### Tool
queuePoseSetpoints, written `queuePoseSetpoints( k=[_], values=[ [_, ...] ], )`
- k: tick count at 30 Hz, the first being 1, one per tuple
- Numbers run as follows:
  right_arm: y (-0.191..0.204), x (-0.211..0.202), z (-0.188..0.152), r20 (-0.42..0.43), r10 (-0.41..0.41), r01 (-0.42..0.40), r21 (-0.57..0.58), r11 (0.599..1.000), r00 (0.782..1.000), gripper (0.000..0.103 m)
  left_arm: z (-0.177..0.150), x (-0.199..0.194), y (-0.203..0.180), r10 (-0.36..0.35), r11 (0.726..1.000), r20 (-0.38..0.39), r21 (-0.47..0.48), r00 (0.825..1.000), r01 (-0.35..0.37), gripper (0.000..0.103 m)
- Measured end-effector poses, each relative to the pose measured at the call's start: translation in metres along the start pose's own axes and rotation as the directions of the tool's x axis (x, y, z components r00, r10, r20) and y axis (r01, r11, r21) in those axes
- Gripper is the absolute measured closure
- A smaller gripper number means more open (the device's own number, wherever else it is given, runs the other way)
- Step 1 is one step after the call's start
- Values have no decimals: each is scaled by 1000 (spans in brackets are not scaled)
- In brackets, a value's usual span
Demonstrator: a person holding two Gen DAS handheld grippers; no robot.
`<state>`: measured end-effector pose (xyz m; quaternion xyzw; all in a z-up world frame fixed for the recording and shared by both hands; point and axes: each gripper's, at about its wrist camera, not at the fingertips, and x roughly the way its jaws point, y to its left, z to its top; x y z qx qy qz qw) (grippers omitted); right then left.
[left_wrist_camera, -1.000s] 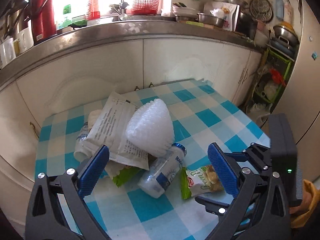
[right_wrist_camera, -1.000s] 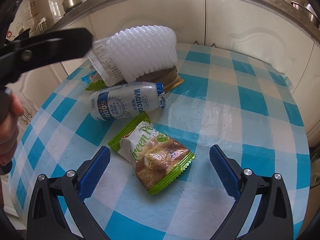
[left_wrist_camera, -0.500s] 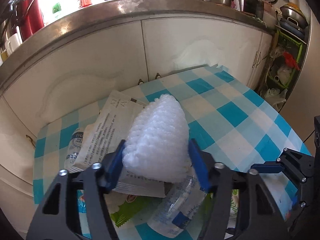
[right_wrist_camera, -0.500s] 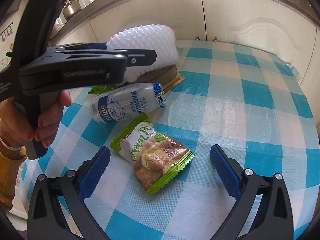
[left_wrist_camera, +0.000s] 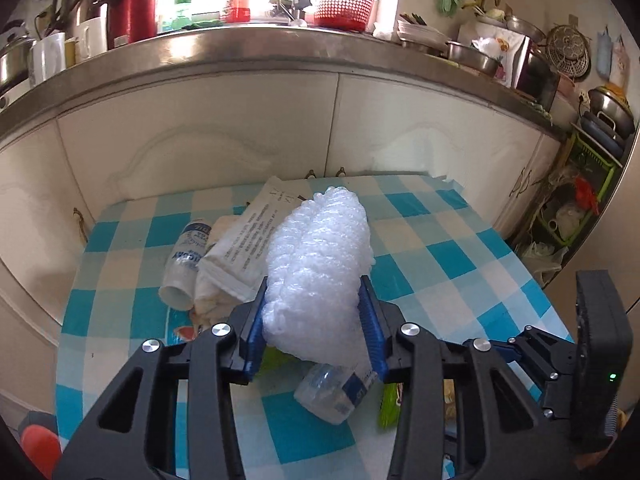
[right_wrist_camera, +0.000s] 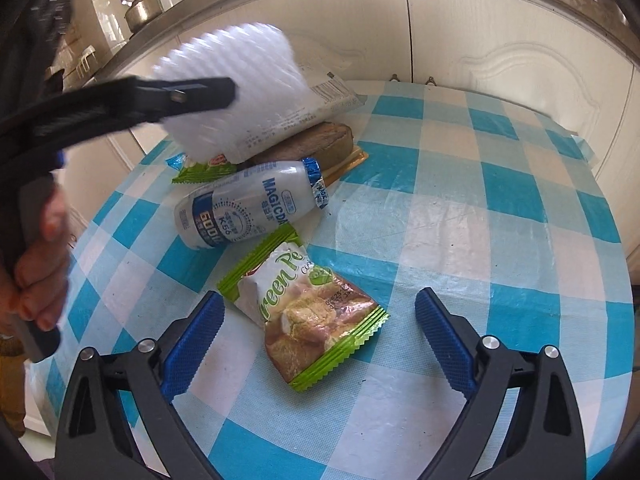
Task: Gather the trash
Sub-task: 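Carry the foam net to the red bucket with left gripper while right gripper grasps green wrapper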
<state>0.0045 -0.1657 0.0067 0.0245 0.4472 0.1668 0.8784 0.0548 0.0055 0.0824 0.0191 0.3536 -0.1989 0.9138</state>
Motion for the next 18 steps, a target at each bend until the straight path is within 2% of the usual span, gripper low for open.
queuePoseSetpoints(
  k=[3, 6, 12, 18],
  values=[
    [9, 0, -2, -1, -62, 62, -47, 997, 998, 32, -12, -27, 13, 4, 998, 30, -55, 1000, -2, 60],
    [16, 1, -5, -4, -96, 96, -89, 991, 995, 39, -28, -52, 26, 22, 995, 51, -103, 998, -16, 60],
    [27, -3, -13, 5, -110, 109, -129, 986, 994, 61, -72, -91, 62, 79, 975, 38, -209, 996, -69, 60],
    [39, -10, -21, 25, -113, 115, -136, 984, 993, 75, -114, -120, 91, 164, 956, 12, -250, 986, -156, 60]
  ],
)
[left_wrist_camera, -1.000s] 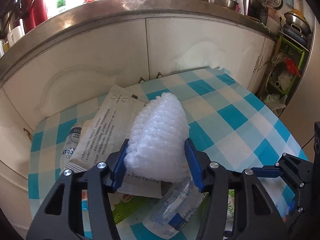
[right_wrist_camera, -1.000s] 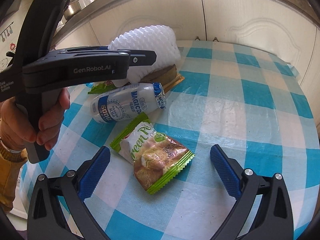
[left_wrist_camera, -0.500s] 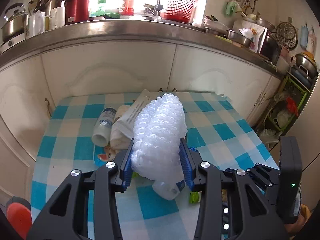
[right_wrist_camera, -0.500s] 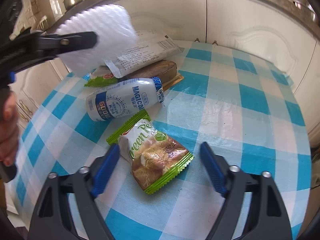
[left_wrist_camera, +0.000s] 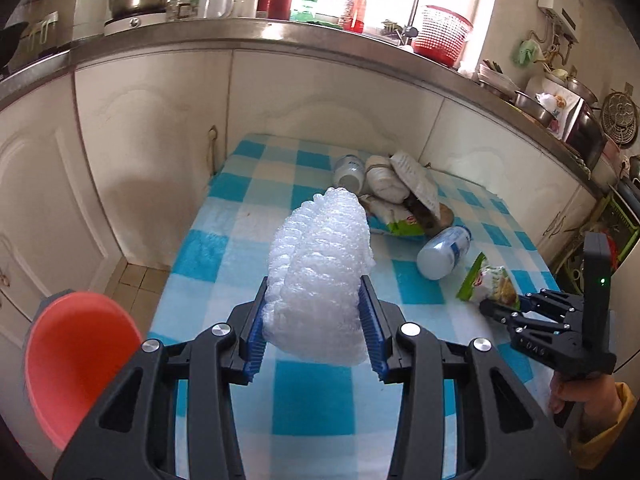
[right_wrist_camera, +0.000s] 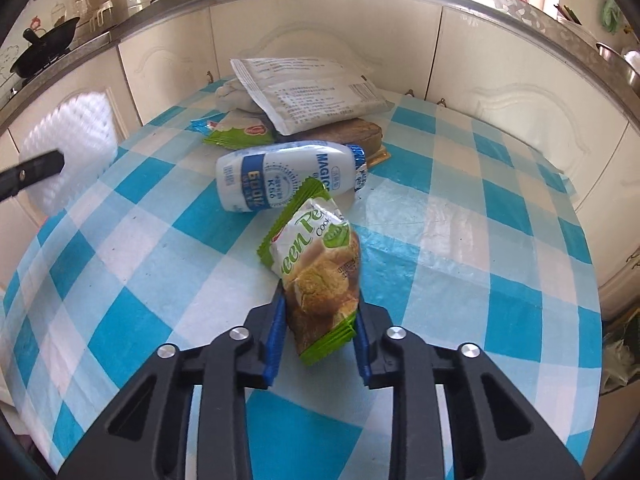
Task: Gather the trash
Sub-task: 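Carry the foam net to the red bucket with left gripper while right gripper grasps green wrapper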
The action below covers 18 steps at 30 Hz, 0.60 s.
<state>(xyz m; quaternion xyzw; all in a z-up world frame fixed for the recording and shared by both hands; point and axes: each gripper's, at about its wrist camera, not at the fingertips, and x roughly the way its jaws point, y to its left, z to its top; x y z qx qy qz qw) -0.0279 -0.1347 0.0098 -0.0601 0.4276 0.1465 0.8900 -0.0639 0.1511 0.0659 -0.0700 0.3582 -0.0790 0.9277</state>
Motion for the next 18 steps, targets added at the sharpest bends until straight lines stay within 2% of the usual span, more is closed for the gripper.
queuePoseSetpoints(
  k=[3, 11, 18],
  values=[
    [5, -7, -4, 14, 10, -11, 15, 1000, 1000, 79, -10, -10, 20, 29, 999, 0, -28, 1000, -29, 60],
    [28, -34, -9, 46, 75, -77, 39, 996, 996, 79, -31, -32, 69, 95, 989, -3, -110, 995, -95, 59],
    [87, -46, 13, 38, 219, -218, -31, 976, 975, 79, -50, -55, 129, 220, 952, -7, -216, 975, -217, 58]
  ],
)
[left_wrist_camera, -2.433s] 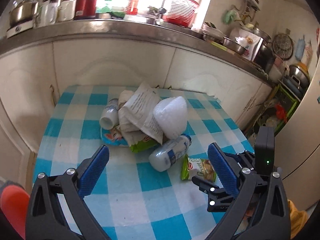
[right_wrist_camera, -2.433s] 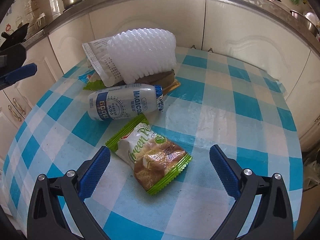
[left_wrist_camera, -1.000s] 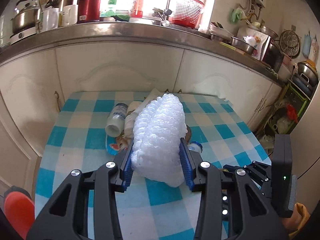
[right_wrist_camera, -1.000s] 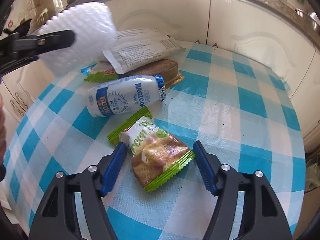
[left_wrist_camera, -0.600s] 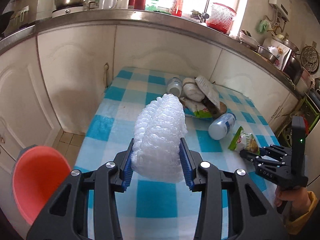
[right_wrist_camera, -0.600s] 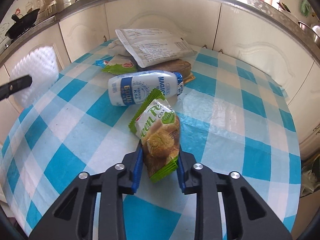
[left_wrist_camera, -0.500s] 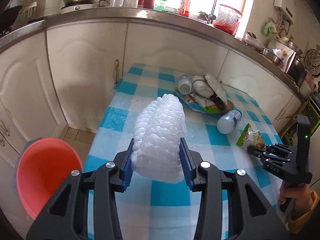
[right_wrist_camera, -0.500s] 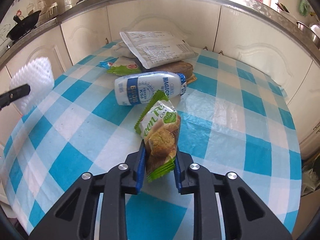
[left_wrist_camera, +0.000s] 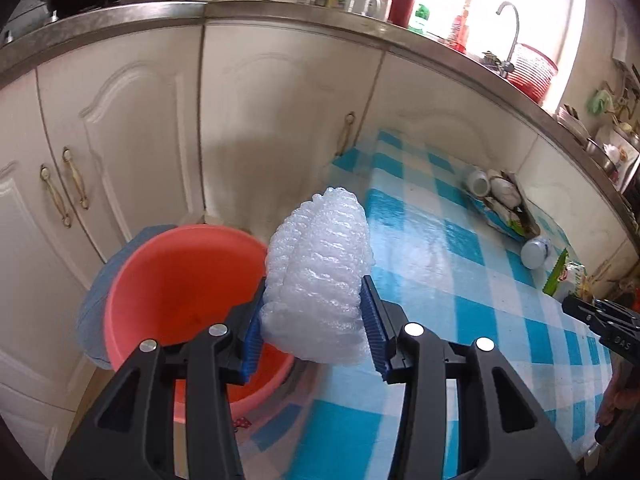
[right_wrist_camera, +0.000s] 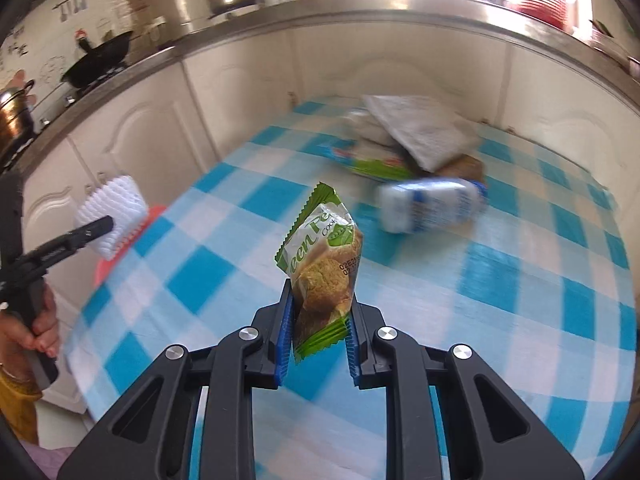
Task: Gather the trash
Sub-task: 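Carry the foam net to the red bucket with left gripper while right gripper grasps green wrapper, then open both grippers over the red bucket to drop the net and wrapper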
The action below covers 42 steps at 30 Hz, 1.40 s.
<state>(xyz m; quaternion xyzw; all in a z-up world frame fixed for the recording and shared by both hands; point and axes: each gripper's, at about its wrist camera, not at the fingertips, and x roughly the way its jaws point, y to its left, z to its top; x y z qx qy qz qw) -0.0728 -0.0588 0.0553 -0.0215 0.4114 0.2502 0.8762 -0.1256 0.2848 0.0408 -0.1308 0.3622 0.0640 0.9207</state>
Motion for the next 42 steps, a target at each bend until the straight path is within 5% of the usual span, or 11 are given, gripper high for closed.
queuePoseSetpoints(
  k=[9, 14, 17, 21, 26, 32, 37, 42],
  values=[
    [124, 33, 46, -61, 199, -208, -209, 956, 978, 79, -4, 3, 75, 122, 981, -23, -149, 992, -124, 56],
    [178, 67, 64, -122, 248, -273, -279, 921, 961, 79, -10, 15, 92, 129, 974, -54, -182, 990, -137, 53],
    [203, 87, 72, -142, 246, -279, -304, 911, 959, 76, -14, 25, 98, 130, 970, -77, -195, 989, -142, 42],
    [219, 111, 75, -164, 231, -271, -295, 916, 959, 39, -20, 33, 110, 152, 957, -92, -236, 984, -170, 23],
    [201, 113, 77, -133, 279, -300, -183, 936, 951, 22, -27, 30, 124, 164, 942, -99, -280, 981, -186, 21],
    [142, 81, 76, 6, 338, -338, -24, 941, 941, 12, -29, 3, 126, 120, 934, 56, -344, 991, -94, 14],
    [78, 53, 66, 201, 378, -403, 99, 910, 904, 9, -17, -15, 98, 111, 960, 133, -272, 985, -72, 13],
    [19, 23, 62, 339, 315, -390, 180, 903, 887, 5, 0, -21, 58, 117, 976, 114, -197, 987, -93, 13]
  ],
)
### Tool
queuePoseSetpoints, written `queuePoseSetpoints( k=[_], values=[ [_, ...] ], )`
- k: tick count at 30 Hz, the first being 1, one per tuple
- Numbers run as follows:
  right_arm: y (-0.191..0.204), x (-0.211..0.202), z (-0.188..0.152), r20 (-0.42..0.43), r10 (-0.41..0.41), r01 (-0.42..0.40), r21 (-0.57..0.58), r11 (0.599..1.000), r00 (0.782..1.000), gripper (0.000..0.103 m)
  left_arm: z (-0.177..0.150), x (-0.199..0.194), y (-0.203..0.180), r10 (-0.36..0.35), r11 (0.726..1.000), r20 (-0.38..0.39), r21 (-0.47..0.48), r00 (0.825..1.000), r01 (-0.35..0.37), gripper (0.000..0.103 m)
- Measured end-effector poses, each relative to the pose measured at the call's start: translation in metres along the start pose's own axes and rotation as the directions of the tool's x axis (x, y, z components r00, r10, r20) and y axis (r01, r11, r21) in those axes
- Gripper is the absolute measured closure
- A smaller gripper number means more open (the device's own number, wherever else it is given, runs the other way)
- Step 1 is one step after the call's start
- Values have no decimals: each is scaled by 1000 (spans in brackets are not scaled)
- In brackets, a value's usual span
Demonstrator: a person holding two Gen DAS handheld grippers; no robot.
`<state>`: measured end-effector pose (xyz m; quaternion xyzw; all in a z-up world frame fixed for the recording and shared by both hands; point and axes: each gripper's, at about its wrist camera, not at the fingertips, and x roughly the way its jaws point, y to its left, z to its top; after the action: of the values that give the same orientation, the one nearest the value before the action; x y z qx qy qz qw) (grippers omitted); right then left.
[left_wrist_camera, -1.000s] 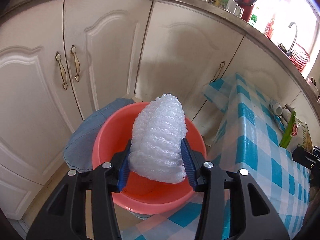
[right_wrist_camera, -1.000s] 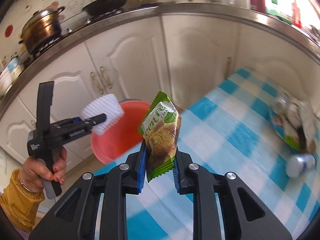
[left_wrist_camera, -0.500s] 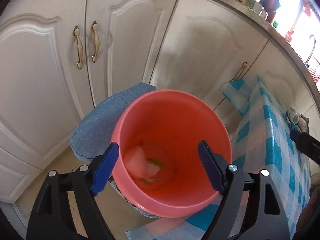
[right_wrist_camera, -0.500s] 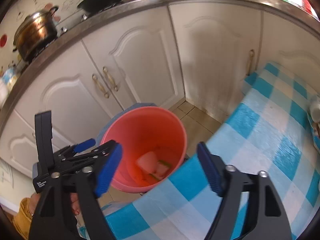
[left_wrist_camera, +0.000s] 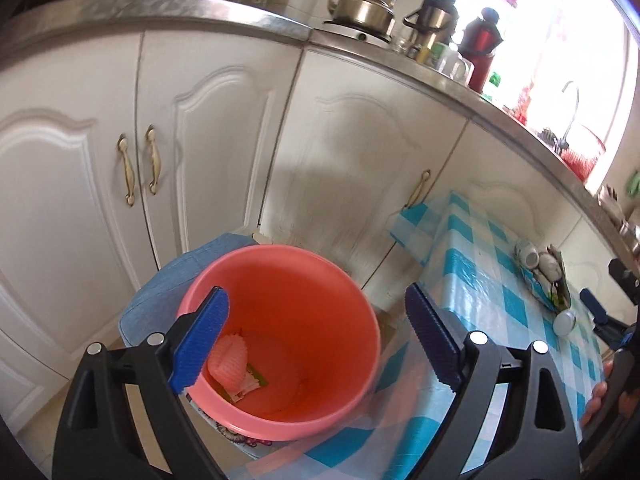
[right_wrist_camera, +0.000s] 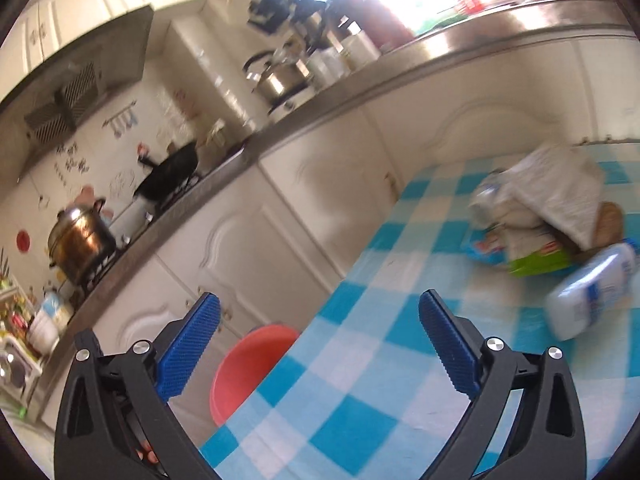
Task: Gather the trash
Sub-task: 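Open both grippers over the red bucket to drop the net and wrapper, then return to the table and grasp the white cloth bundle with the left gripper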
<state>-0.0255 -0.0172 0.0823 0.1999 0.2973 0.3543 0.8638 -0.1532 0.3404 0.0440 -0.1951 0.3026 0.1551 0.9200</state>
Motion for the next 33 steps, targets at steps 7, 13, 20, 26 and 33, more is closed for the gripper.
queuePoseSetpoints(
  k=[7, 13, 20, 26, 33],
  values=[
    [-65, -57, 27, 122, -23, 7, 126, 992, 992, 5, 8, -5, -68, -55, 991, -53, 117, 997, 60, 13],
    [-140, -96, 37, 184, -43, -15, 302, 953, 982, 5, 21, -3, -153, -232, 946, -114, 204, 966, 251, 13],
    [-215, -118, 32, 140, -74, -7, 506, 863, 987, 5, 53, 57, -261, -348, 905, -219, 174, 911, 388, 13],
    [-221, -125, 33, 142, -115, 34, 474, 880, 983, 5, 72, 130, -336, -355, 900, -330, 134, 875, 416, 13],
    [-234, -118, 27, 131, -99, 20, 504, 863, 986, 5, 76, 222, -386, -273, 928, -466, 104, 842, 358, 13]
  ],
)
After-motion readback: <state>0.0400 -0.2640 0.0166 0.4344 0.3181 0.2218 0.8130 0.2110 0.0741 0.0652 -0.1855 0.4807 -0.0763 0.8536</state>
